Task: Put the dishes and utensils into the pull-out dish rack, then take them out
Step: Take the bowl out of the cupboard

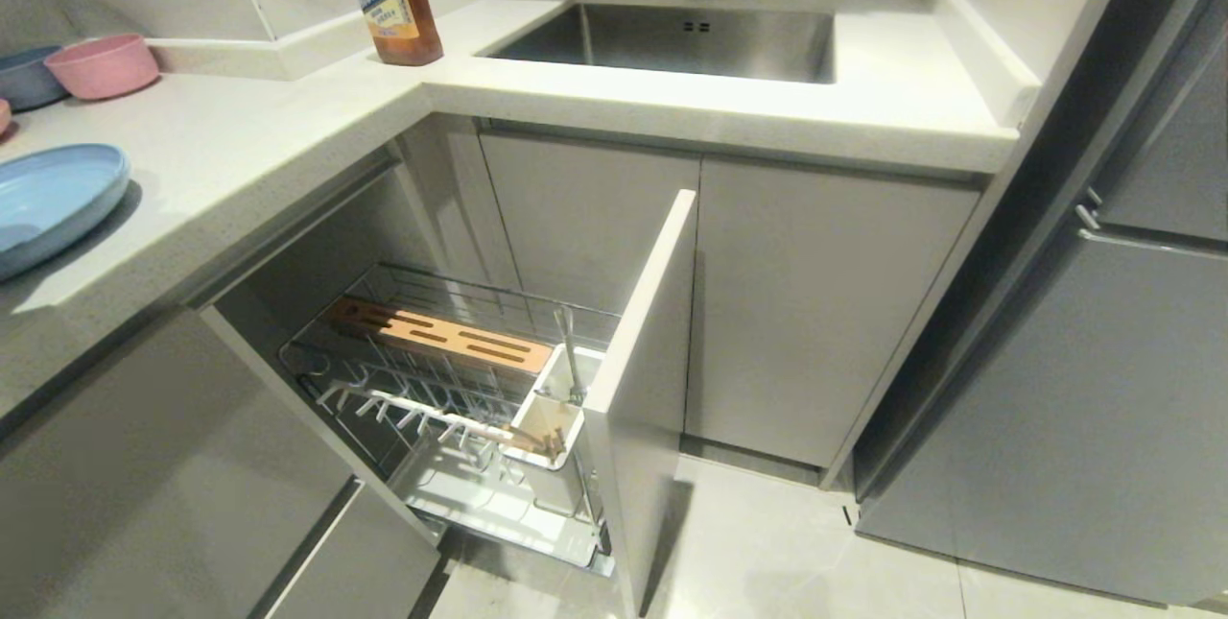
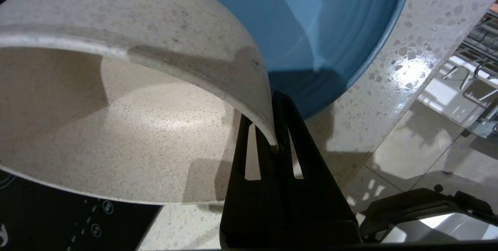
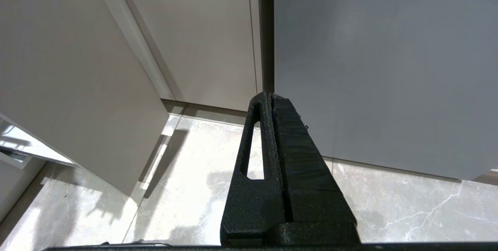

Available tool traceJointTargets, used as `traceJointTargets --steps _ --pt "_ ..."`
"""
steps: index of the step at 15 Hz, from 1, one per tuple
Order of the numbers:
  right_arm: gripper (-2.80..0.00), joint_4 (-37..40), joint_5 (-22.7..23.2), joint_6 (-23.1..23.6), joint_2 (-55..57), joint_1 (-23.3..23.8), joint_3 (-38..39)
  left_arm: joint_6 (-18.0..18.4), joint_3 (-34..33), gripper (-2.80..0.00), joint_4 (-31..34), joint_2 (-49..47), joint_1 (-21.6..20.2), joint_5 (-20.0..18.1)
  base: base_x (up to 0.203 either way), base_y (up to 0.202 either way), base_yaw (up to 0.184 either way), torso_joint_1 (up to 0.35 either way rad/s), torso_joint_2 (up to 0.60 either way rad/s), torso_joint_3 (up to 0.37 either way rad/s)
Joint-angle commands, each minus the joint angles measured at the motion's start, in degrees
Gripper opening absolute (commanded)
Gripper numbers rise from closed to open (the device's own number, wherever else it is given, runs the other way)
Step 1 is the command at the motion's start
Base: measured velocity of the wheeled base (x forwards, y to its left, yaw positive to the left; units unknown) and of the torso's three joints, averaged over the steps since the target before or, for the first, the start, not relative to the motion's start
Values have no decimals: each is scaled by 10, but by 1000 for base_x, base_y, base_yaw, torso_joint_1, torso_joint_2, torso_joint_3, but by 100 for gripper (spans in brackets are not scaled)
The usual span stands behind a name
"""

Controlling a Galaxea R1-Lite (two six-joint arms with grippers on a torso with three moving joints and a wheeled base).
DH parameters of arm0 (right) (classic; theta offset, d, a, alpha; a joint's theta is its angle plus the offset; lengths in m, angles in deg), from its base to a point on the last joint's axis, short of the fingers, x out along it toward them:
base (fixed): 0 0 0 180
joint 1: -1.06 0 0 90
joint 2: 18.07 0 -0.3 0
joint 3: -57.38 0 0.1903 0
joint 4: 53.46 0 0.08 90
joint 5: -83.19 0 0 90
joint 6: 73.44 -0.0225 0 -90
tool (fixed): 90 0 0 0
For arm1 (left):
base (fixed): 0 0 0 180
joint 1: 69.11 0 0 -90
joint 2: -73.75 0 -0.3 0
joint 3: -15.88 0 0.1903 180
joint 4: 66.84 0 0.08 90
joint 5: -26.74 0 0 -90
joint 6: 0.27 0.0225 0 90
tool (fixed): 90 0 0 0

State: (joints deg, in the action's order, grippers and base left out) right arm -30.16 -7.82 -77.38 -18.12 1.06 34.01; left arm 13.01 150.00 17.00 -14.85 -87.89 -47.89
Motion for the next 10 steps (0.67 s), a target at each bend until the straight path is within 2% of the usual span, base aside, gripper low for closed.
traceJointTargets --steps 1,7,8,10 --pt "-280 0 0 0 0 0 0 0 0 -280 4 -15 -1 0 0 0 0 0 0 0" --pt "-280 0 0 0 0 0 0 -3 0 -280 1 -21 -2 -1 0 0 0 0 0 0" --pt "-280 0 0 0 0 0 0 -4 0 0 1 -21 -2 -1 0 0 0 0 0 0" --pt "-280 0 0 0 0 0 0 -5 0 0 -1 -20 -2 0 0 0 0 0 0 0"
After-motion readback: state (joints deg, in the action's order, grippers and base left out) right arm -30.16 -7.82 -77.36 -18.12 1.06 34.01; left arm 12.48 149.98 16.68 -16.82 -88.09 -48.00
